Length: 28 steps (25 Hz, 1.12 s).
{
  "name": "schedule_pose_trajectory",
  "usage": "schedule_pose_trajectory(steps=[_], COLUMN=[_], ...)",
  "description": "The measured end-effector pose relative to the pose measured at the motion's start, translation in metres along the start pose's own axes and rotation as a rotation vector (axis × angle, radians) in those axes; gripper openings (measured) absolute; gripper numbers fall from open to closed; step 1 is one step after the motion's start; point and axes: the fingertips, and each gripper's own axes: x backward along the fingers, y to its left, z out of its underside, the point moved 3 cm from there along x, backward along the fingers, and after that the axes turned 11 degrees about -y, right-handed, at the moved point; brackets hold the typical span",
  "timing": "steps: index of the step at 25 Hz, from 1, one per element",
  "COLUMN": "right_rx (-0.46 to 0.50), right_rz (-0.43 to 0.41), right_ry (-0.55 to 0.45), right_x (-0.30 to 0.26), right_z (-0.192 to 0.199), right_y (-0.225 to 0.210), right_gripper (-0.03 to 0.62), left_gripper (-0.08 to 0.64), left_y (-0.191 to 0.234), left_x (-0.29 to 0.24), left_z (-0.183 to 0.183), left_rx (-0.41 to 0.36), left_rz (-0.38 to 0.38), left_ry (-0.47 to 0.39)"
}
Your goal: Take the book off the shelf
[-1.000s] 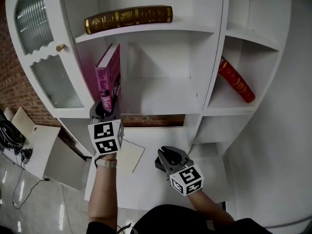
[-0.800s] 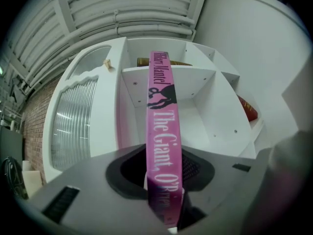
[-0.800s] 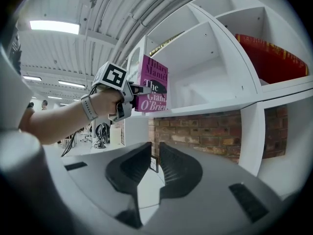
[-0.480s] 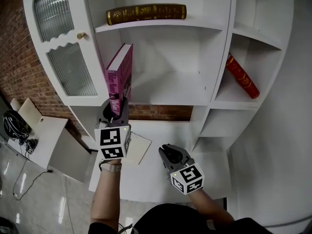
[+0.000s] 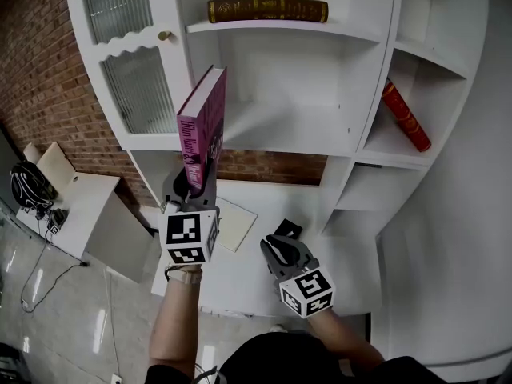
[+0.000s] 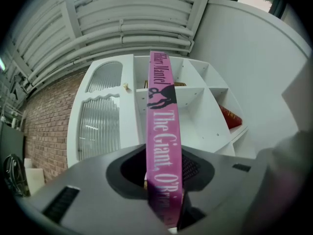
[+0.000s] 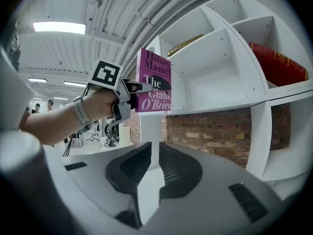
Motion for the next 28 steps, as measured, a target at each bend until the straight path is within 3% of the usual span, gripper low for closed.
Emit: schedule_pose_trajectory(steps=[10, 28], right_rx=[-0.001, 0.009], right_rz=[-0.04, -0.193], right_ry=[0.035, 0.105], right_x=[0.016, 0.018], right_z=[0.006, 0.024], right_y=[0.048, 0.126], right_gripper=[0.055, 0.055], left_gripper=[0.138, 0.138], left_y=[0.015, 0.056], left_x=[0.056, 0.183], left_z=[-0.002, 0.04], left_rx=[-0.013, 0.013], left_rz=[-0.042, -0.21], left_ry=[0.02, 0.175])
